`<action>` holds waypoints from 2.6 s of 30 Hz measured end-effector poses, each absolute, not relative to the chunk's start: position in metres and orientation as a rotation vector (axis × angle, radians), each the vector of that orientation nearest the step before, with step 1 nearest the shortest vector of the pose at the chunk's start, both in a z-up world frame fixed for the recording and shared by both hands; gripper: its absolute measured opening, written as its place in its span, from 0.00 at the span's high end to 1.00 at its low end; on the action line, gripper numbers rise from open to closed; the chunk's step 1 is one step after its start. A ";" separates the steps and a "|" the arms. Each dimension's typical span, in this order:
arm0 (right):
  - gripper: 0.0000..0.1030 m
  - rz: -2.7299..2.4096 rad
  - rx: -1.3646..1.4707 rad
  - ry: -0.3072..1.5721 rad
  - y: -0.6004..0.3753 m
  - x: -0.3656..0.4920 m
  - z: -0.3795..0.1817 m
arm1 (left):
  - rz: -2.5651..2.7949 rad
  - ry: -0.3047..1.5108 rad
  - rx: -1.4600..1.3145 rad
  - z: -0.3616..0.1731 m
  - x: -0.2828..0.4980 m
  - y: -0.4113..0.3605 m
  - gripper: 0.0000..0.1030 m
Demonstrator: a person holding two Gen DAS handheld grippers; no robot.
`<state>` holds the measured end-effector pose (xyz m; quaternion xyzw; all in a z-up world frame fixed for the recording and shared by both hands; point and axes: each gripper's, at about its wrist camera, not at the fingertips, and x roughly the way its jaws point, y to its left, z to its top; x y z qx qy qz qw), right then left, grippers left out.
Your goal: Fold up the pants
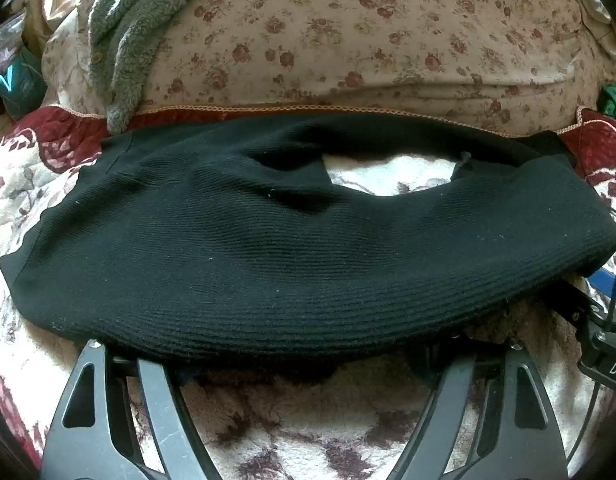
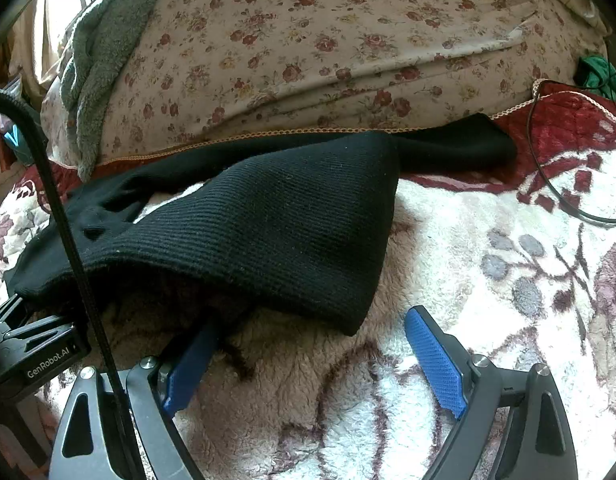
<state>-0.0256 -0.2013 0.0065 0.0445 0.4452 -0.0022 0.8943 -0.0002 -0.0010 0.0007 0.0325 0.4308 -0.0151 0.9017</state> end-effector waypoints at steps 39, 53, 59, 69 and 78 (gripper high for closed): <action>0.24 0.130 0.300 0.860 -0.228 -0.070 0.027 | -0.033 0.948 -0.227 0.055 -0.062 0.123 0.23; 0.42 0.109 0.292 0.867 -0.229 -0.020 0.012 | -0.043 0.942 -0.269 0.040 -0.043 0.133 0.23; 0.66 0.144 0.396 0.846 -0.244 -0.005 0.009 | -0.007 0.949 -0.271 0.026 -0.030 0.133 0.23; 0.78 0.166 0.355 0.726 -0.236 -0.018 0.050 | 0.035 0.921 -0.177 0.025 -0.024 0.126 0.53; 0.79 0.094 0.053 0.581 -0.200 -0.055 0.119 | 0.013 0.918 -0.197 0.034 -0.028 0.137 0.66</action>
